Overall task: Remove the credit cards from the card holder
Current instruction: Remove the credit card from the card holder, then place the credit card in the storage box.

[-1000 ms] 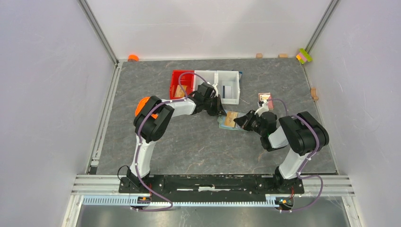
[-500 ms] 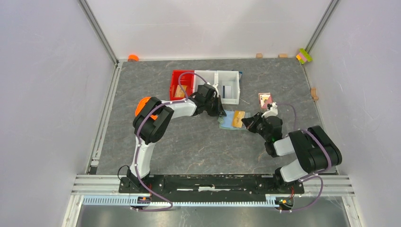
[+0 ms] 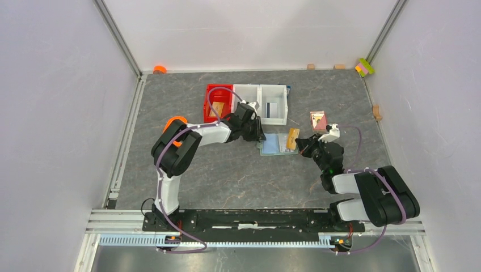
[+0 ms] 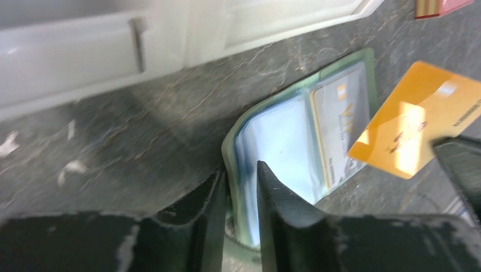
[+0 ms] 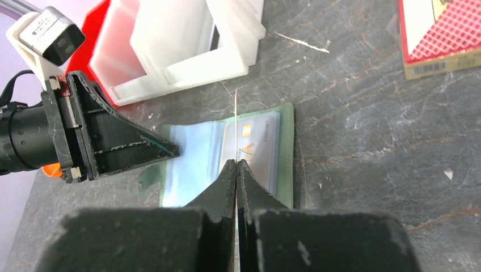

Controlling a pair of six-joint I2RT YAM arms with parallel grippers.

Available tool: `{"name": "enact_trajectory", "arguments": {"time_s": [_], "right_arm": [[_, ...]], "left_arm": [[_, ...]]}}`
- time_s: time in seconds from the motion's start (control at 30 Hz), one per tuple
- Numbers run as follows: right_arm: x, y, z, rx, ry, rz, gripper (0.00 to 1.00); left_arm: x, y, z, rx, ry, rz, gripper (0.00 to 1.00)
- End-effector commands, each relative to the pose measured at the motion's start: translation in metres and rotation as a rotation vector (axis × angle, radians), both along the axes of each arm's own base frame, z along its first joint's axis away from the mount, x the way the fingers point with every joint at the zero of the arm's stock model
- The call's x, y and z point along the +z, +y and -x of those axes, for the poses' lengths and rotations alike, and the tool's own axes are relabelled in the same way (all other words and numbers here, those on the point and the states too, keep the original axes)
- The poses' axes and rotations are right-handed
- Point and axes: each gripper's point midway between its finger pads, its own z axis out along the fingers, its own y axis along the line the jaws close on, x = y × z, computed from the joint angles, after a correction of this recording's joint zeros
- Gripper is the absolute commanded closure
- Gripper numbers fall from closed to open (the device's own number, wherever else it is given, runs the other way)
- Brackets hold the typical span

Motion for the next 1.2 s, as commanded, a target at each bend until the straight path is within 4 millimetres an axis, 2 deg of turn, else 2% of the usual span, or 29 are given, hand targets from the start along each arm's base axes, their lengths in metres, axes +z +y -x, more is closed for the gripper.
{"name": "enact_trajectory", "arguments": {"time_s": [0.0,0.23,0.37,0.5,0.67,0.83,0.93,1.1,1.17], "right_arm": [[0.032,0.008,-0.006,0.051,-0.146,0.024,1.00],[0.046,0.023,-0.008,0.121,-0.201,0.024,1.00],[0.052,0.035,-0.010,0.168,-0.213,0.015,1.00],[0.058,0.055,-0.018,0.223,-0.201,0.015,1.00],[0.071,0.098,-0.033,0.327,-0.186,0.011,1.00],[0.091,0.154,-0.059,0.409,-0.174,-0.021,1.00],[0.104,0.183,-0.076,0.430,-0.183,-0.043,1.00],[0.107,0.222,-0.104,0.444,-0.158,-0.100,1.00],[0.107,0.237,-0.115,0.450,-0.152,-0.129,1.00]], "left_arm": [[0.013,0.029,-0.003,0.045,-0.102,-0.082,0.63],[0.035,0.034,-0.005,0.079,-0.182,-0.043,0.50],[0.050,0.041,-0.006,0.103,-0.221,-0.037,0.48],[0.069,0.058,-0.009,0.168,-0.299,-0.046,0.46],[0.100,0.094,-0.011,0.312,-0.450,-0.048,0.46],[0.129,0.130,-0.010,0.471,-0.558,-0.046,0.45],[0.139,0.158,-0.011,0.623,-0.593,-0.072,0.44],[0.153,0.201,-0.005,0.856,-0.656,-0.112,0.43],[0.156,0.211,-0.002,0.904,-0.671,-0.122,0.43]]}}
